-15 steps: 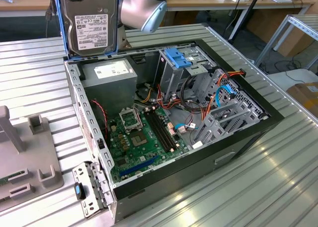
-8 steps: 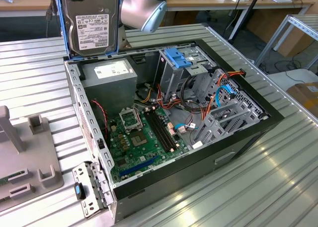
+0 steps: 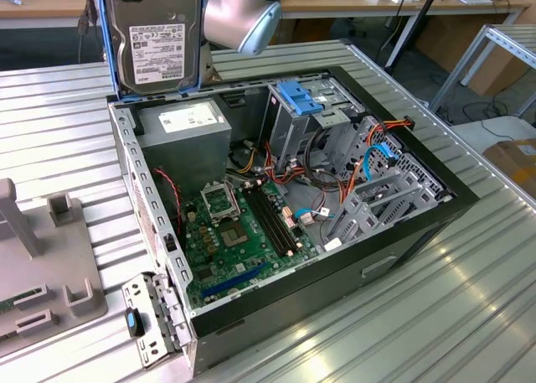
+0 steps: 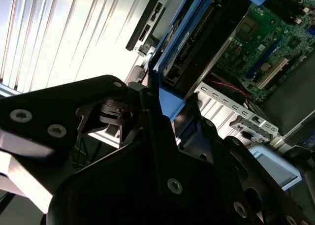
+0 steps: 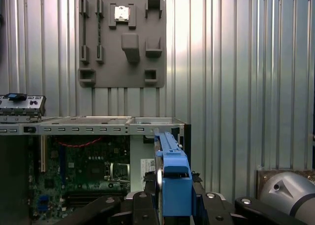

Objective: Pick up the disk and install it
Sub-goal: 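Pick up the disk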

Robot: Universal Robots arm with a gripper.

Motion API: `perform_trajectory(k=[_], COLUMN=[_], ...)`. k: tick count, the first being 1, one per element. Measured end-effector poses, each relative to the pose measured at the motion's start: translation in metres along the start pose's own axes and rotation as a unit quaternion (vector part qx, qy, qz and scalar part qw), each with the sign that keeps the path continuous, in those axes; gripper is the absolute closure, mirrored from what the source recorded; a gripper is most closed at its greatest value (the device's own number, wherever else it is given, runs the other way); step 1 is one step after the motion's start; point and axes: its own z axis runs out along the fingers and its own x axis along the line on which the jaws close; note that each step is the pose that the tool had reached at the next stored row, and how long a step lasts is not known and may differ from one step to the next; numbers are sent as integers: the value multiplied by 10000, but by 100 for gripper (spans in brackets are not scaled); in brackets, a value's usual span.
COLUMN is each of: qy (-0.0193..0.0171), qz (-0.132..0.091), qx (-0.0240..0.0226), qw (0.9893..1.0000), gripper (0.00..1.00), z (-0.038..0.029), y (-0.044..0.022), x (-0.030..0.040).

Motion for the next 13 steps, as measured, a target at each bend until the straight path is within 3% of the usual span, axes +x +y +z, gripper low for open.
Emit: perform_trajectory(k=[13], qy=[0], qz=[0], qx=[0], qw=[10000], gripper=[64], z=[1], y=[-22], x=[0])
